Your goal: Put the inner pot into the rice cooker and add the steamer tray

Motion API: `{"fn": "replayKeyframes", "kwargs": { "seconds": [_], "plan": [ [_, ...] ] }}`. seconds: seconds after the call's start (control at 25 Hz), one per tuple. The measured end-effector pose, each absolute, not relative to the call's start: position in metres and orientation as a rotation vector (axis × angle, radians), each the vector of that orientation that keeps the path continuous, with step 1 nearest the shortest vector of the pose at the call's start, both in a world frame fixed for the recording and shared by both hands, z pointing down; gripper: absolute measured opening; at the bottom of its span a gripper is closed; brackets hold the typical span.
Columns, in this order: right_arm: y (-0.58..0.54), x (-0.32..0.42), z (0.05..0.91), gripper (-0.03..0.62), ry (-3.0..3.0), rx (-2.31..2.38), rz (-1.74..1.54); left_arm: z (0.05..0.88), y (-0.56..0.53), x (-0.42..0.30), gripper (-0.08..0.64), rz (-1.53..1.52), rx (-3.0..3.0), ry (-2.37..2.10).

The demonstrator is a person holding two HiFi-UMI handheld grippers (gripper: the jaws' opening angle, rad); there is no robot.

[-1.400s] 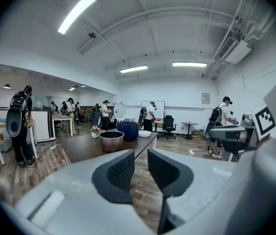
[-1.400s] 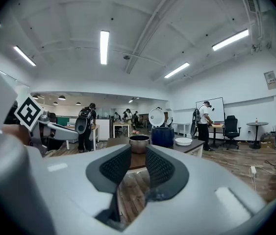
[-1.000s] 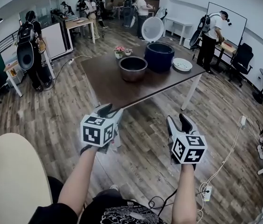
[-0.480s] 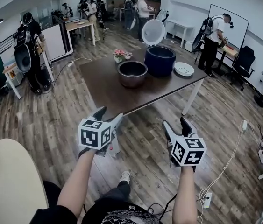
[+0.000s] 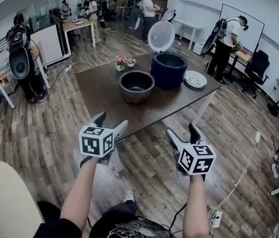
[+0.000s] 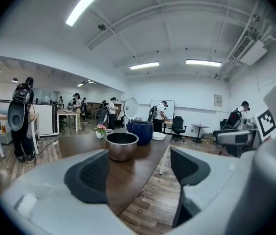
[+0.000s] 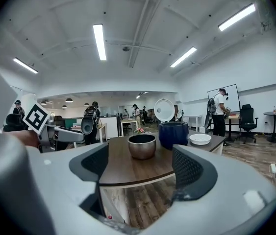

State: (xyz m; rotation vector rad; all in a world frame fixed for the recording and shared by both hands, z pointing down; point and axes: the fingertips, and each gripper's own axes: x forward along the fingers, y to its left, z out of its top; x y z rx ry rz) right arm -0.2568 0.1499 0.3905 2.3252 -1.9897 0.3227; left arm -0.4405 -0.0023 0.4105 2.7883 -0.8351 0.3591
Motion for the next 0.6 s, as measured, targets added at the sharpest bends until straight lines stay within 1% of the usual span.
{"fn": "replayKeyframes", "kwargs": {
  "seconds": [0.36, 0.6],
  "plan": [
    [0.058, -0.225, 0.377, 0.402, -1.988, 2.323, 0.319, 0.409, -0.09, -0.408, 0.421, 0.378, 2.78, -0.839],
    [0.016, -0.219, 0.373, 0.405, -1.985, 2.304, 0.316, 0.411, -0.126, -0.401, 0.425, 0.372, 2.767, -0.841]
  ]
}}
